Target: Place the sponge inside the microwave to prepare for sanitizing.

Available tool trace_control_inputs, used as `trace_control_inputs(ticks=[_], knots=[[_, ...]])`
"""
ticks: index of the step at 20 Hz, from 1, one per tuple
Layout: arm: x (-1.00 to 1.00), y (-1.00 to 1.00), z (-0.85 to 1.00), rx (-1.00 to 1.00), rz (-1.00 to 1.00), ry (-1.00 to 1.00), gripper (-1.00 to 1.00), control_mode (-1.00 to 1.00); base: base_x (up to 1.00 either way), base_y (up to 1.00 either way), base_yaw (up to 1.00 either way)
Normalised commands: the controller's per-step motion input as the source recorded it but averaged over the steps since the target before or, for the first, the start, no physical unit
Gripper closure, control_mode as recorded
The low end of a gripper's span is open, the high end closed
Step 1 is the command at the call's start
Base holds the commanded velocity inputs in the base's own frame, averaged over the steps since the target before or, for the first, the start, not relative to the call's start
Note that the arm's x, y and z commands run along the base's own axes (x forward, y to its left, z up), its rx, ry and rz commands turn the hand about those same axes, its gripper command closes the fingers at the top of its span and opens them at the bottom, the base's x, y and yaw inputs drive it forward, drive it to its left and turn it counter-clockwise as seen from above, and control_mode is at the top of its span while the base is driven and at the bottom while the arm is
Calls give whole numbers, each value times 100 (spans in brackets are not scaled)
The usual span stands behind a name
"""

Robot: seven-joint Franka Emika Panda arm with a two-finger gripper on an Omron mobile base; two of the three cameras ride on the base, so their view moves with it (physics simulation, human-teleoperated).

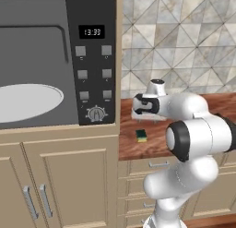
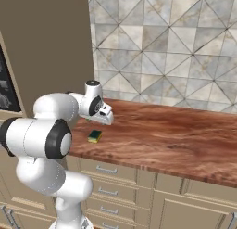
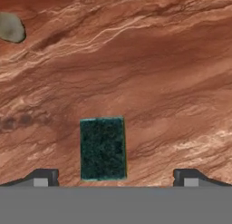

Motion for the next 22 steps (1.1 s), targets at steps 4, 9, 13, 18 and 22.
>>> trace_control_inputs(ticks=[4,9,13,18,22], knots=[[2,6,-46,0,2,9,-100,-100,0,0,0],[1,26,-45,0,0,6,-100,-100,0,0,0],[4,9,-31,0,0,2,-100,-100,0,0,0],[12,0,-36,0,0,0,-100,-100,0,0,0],[5,0,-42,0,0,2,-100,-100,0,0,0]])
